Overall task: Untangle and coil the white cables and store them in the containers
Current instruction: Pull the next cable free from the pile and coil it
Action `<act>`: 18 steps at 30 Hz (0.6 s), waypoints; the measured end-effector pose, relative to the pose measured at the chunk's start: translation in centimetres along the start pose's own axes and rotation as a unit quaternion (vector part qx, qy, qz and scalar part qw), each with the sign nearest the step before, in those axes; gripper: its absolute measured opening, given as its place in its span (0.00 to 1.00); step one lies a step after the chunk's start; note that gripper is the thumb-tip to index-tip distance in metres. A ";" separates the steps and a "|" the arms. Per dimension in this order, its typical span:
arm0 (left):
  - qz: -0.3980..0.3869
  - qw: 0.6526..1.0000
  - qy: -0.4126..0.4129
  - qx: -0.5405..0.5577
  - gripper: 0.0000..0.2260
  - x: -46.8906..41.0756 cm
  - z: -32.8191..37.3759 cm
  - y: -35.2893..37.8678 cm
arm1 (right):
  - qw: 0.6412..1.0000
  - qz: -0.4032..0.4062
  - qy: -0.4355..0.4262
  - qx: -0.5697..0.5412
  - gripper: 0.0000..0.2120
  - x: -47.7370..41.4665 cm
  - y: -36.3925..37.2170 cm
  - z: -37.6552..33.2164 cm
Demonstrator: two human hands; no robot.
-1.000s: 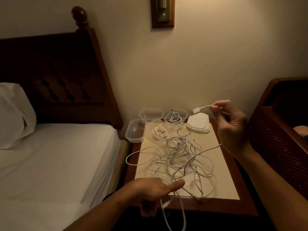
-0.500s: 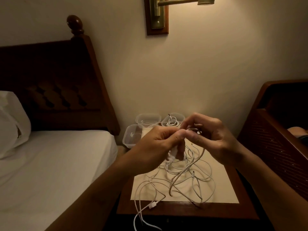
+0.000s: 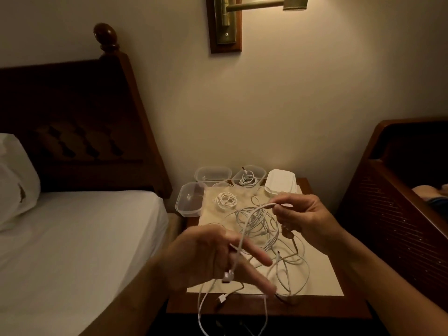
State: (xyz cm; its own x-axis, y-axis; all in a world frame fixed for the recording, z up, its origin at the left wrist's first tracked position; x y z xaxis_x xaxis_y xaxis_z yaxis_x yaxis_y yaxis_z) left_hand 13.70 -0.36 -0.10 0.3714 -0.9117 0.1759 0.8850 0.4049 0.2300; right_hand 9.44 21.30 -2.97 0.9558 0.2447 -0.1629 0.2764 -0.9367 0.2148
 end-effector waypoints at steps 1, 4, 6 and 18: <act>-0.008 1.000 0.006 0.025 0.30 -0.6 -0.2 0.1 | 1.000 -0.012 -0.008 0.017 0.10 -0.3 0.8 -0.1; -0.008 0.996 0.004 0.090 0.38 -2.3 -0.7 -0.1 | 0.998 -0.028 -0.025 0.048 0.10 -1.0 3.0 -0.4; 0.001 0.994 0.015 0.112 0.36 -2.9 -0.9 0.0 | 0.998 0.004 -0.035 0.047 0.11 -1.4 3.6 -0.5; 0.140 0.964 0.143 0.175 0.22 -4.3 0.3 -2.7 | 0.962 0.125 -0.015 0.241 0.12 2.8 6.3 4.2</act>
State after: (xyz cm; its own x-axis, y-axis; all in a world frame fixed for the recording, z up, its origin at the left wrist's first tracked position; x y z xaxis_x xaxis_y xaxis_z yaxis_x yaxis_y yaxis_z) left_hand 9.65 2.45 -1.21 0.6883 -0.7252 0.0193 0.6083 0.5914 0.5294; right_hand 13.47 15.03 -6.16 0.9813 -0.0032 -0.1925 -0.0462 -0.9746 -0.2193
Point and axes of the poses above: each hand's wrist, its own x-axis away from the middle knuckle, its own y-axis out of the palm, z = x × y, the point moved 4 cm from there along -x, towards the middle knuckle, and after that the axes turned 6 degrees about -x, right-handed, at the moved point
